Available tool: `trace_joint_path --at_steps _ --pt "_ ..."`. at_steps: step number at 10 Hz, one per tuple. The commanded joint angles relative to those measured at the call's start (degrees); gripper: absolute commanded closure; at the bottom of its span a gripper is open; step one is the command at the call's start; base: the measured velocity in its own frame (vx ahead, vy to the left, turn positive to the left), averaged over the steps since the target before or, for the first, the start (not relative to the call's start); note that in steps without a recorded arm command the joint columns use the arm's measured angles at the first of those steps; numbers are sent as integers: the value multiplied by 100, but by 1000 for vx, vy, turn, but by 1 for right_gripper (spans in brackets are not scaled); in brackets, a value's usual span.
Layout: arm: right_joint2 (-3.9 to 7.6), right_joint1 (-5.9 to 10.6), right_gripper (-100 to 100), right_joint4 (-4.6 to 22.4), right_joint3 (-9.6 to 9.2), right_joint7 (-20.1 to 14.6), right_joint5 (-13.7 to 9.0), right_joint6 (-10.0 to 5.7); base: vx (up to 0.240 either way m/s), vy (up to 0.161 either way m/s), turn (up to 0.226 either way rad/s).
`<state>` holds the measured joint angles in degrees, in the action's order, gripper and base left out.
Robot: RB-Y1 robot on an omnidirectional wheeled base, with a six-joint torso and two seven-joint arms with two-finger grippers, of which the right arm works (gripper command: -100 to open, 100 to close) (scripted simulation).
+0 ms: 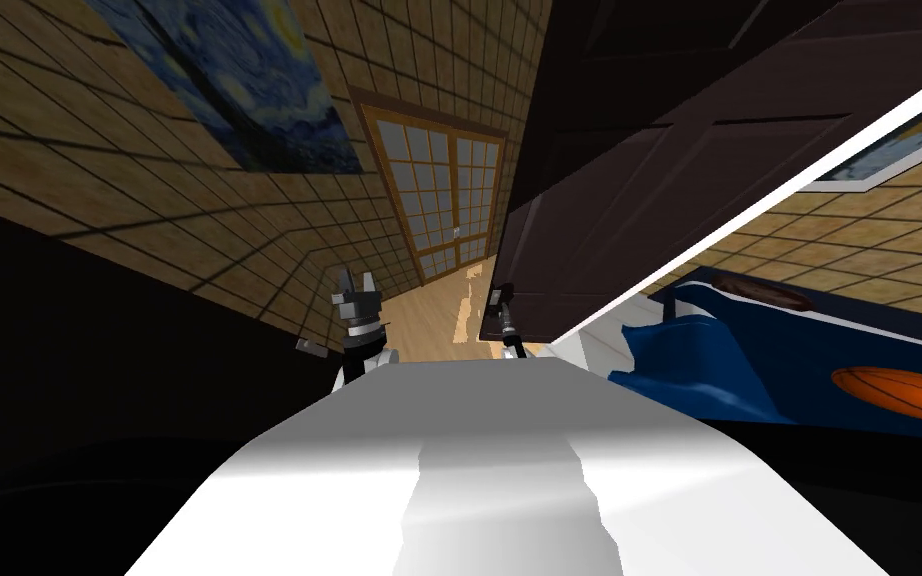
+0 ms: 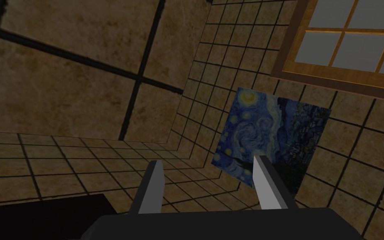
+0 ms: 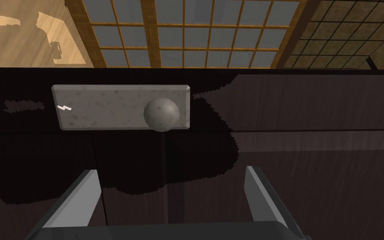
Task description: Push the door open
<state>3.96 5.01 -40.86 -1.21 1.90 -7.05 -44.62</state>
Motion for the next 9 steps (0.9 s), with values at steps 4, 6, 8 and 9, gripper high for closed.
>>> trace_joint_path --at_steps 4,6,8,9 --pt "-18 -39 -100 20 51 32 -31 -108 255 -38 37" --pt "-26 -35 -100 34 56 32 -35 -121 145 -2 9" --pt "-26 -35 100 34 56 32 -35 -121 -22 2 8" --pt "-26 -35 100 34 56 32 -35 -121 -22 -1 3"
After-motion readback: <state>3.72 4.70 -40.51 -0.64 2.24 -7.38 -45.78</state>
